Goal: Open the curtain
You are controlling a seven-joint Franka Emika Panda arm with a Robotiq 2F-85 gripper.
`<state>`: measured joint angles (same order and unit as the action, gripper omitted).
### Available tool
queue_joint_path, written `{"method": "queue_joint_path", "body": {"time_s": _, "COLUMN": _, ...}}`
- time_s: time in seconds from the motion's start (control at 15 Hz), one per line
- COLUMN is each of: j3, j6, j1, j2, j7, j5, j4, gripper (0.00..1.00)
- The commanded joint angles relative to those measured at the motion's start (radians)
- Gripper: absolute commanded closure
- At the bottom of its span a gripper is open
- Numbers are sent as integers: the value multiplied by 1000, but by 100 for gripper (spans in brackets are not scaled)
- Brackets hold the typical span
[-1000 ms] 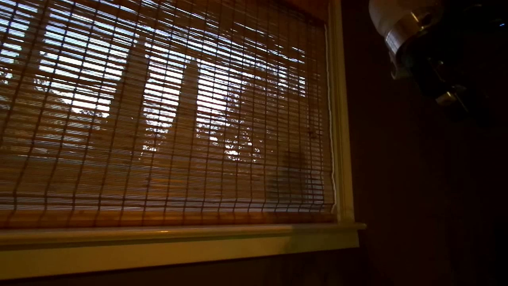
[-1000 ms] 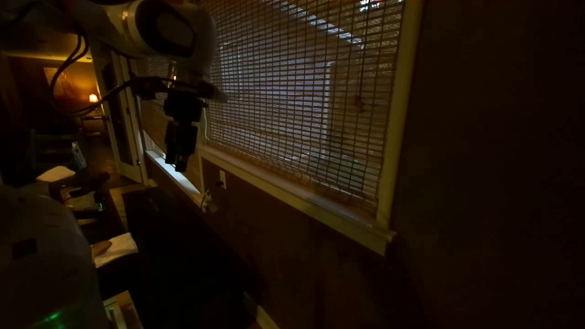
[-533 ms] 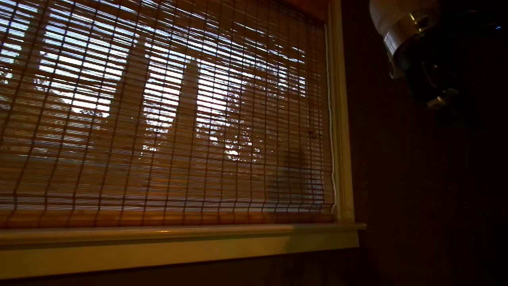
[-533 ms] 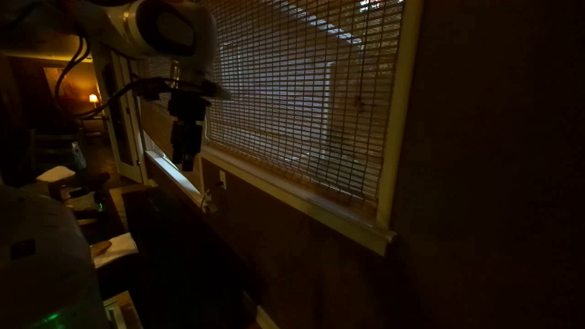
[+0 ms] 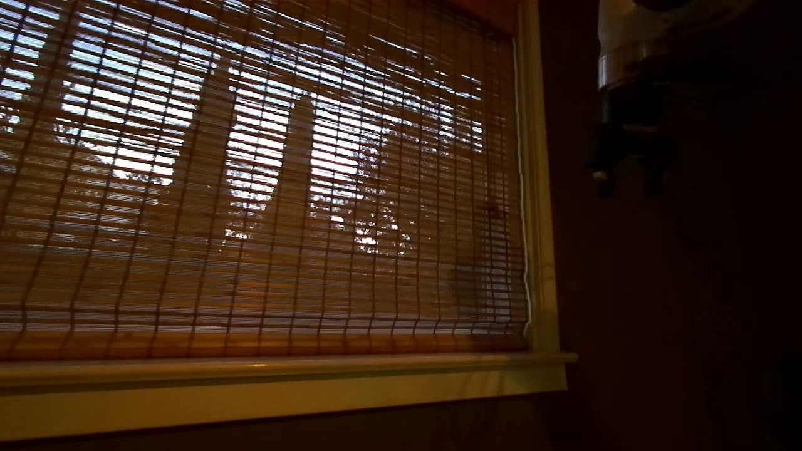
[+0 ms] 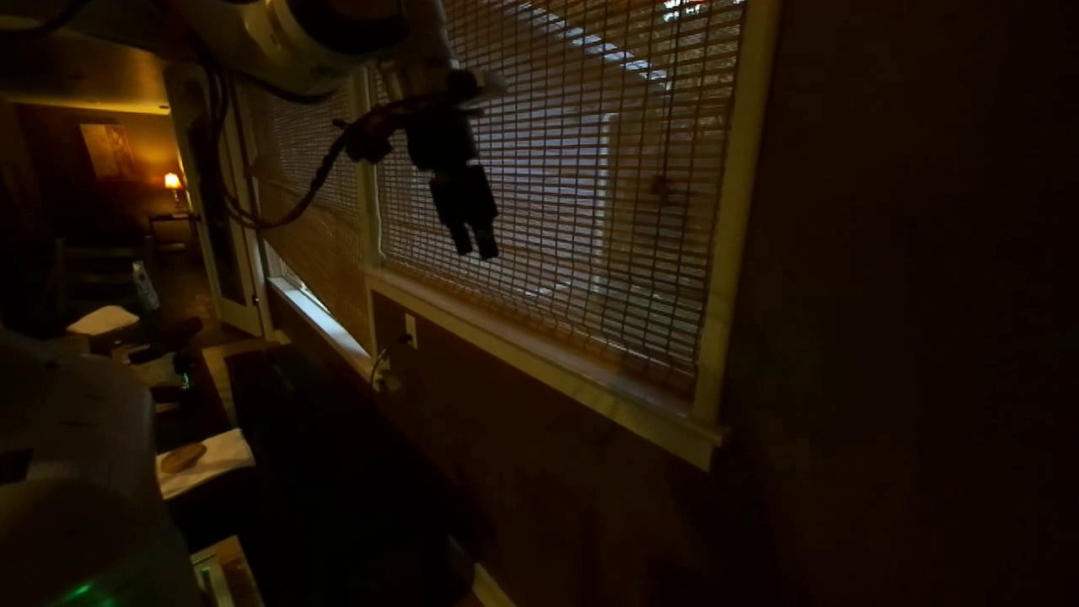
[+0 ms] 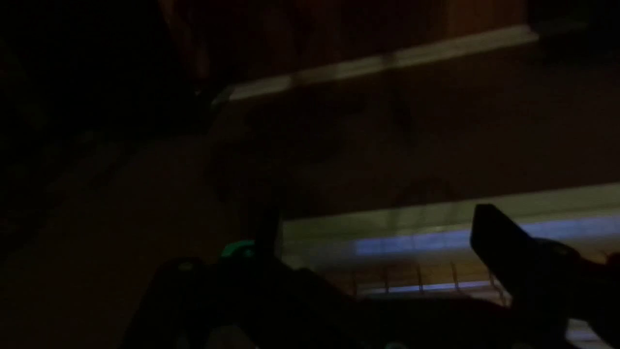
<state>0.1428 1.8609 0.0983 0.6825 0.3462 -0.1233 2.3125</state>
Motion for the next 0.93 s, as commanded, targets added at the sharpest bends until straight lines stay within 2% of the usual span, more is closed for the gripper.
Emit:
{"method": "queue_joint_path", "body": {"time_s": 0.0, "j3": -13, "j6": 173, "j1": 35, "j2": -104, "j7": 55, "j5": -22, "j4": -129, "gripper": 0}}
{"method": "queue_joint_path", "body": {"time_s": 0.2, "j3": -10, "j6": 353, "j1": 62, "j2": -193, "j7": 98, "j5": -21, "j4": -221, "gripper": 0}}
{"method": "queue_joint_path", "body": {"time_s": 0.27, "j3": -5, "j6": 376, "j1": 71, "j2": -225, "j7": 136, "j5": -9, "j4": -262, "gripper": 0}}
{"method": "queue_joint_path", "body": {"time_s": 0.33, "j3": -22, "j6": 339, "j1": 45, "j2": -140, "j7": 76, "j5": -7, "j4": -165, "gripper": 0}}
{"method": "queue_joint_path", "body": {"time_s": 0.53, "j3": -23, "j6": 370, "j1": 50, "j2": -208, "j7": 110, "j5": -8, "j4": -235, "gripper": 0}}
{"method": "queue_joint_path", "body": {"time_s": 0.87, "j3": -23, "j6": 370, "j1": 49, "j2": -220, "j7": 118, "j5": -8, "j4": -250, "gripper": 0}}
